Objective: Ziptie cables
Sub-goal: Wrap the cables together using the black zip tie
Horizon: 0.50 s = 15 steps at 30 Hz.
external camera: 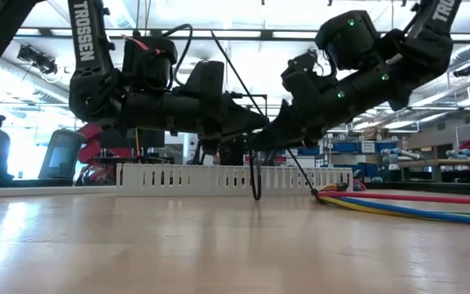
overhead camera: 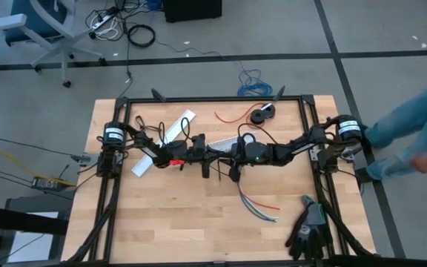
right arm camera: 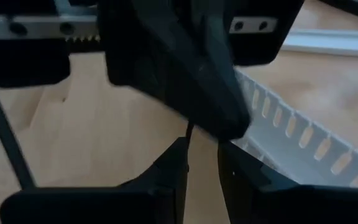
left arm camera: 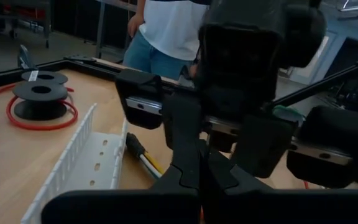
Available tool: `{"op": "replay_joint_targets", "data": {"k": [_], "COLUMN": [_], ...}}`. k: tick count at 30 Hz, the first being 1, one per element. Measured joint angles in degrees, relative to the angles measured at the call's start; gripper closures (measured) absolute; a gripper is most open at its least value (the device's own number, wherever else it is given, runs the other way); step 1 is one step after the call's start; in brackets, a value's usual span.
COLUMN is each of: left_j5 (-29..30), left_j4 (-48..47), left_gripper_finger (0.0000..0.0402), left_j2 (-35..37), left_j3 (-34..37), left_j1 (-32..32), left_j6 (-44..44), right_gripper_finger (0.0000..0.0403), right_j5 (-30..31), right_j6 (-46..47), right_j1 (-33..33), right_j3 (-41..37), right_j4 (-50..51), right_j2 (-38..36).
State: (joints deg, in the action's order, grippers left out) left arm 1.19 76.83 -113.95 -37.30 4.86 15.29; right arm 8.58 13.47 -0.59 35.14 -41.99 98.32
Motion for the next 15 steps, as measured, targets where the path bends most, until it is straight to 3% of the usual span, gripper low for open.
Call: {"op": "replay_joint_targets", "data": {"k": [9, 15], "left_j5": [0.2, 0.2], "left_j4": [1.1, 2.8], "left_gripper_finger": [0.0401, 0.0401], "left_j2": [0.0, 0.0], "left_j3": [-0.1, -0.1], "left_j1": [0.0, 0.0], "left_j6": [-0.6, -1.1], "right_gripper_finger": [0.0326, 0.0333], "right_j5": [-6.9, -6.8], "right_j6": [-1.5, -1.8], "right_j1": [2.0, 2.1], "right_j3": [0.0, 0.0], "right_j4": [-2.7, -2.6], "right_j2": [0.0, 0.0]}}
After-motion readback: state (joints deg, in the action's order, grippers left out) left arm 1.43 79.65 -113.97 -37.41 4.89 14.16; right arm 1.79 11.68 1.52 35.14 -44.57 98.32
